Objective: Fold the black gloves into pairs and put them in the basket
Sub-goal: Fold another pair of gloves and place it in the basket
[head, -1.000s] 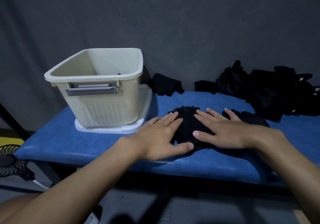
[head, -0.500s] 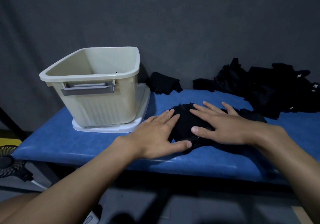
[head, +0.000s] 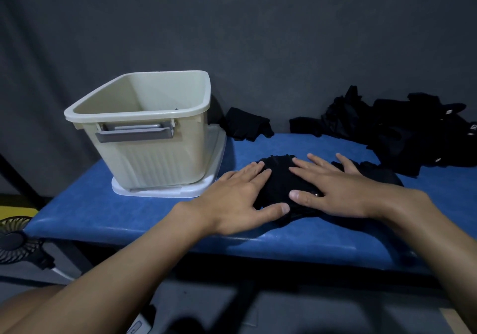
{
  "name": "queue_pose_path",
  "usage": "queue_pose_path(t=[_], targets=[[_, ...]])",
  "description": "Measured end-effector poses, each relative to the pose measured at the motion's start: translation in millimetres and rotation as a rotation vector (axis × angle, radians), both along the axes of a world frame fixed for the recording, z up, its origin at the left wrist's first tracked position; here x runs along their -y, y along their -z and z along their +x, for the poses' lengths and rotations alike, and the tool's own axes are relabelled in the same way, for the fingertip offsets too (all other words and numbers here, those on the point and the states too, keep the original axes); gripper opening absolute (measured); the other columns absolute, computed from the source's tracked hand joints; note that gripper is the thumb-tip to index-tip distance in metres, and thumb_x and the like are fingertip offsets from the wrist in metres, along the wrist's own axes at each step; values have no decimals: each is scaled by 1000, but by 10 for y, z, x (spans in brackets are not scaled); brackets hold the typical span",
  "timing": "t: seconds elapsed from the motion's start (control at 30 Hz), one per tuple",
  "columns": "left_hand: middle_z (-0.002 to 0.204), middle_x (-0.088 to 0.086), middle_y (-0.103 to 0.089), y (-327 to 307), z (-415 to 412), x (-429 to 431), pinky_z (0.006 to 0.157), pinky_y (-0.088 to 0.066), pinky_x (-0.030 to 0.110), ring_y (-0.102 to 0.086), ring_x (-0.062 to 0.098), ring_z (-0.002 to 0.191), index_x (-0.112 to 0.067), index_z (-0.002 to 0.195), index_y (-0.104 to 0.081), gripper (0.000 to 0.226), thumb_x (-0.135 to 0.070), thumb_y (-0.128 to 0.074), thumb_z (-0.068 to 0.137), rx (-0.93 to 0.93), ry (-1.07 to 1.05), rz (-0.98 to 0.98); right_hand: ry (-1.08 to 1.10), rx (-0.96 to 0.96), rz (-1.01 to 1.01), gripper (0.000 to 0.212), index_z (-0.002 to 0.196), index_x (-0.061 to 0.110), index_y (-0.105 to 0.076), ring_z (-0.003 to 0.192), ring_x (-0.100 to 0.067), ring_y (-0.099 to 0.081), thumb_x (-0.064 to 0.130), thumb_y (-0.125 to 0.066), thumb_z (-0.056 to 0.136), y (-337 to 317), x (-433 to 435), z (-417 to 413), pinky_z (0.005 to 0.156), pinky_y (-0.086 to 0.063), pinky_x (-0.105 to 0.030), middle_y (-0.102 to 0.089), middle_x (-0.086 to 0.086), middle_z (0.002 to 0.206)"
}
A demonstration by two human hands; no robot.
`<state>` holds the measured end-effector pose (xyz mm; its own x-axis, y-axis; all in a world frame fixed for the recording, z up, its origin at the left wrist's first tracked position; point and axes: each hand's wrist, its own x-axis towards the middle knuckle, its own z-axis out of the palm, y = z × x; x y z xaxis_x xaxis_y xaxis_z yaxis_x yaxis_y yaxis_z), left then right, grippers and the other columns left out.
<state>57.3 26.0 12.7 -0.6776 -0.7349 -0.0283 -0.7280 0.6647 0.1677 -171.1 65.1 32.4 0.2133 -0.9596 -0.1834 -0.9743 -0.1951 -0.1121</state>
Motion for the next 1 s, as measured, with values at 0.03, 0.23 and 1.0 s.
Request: queue_pose_path(t=[0.03,0.23,1.0], targets=[[168,-4,0,0,-1,4,125,-6,36,4,6,153,-21,160,-9,98,-83,-22,84,-19,-1,-16,1,46,-30,100,155,37,-10,146,2,15,86,-8,67,-12,-8,4,119,13,-49,6,23,161],[161,-3,-30,-36,-23,27,120,-18,29,-23,12,148,-17,153,-34,90,-75,-23,85,-161,8,-153,2,113,-125,93,150,38,-28,146,6,-2,84,-14,70,-30,10,11,120,-1,-39,-19,20,159],[167,-4,-6,2,37,-57,125,-3,32,-1,5,152,-22,160,-11,84,-72,-26,94,14,64,-78,-19,33,-55,90,151,41,-22,141,11,-8,83,-16,72,7,-66,-84,115,-4,-35,-12,29,158]])
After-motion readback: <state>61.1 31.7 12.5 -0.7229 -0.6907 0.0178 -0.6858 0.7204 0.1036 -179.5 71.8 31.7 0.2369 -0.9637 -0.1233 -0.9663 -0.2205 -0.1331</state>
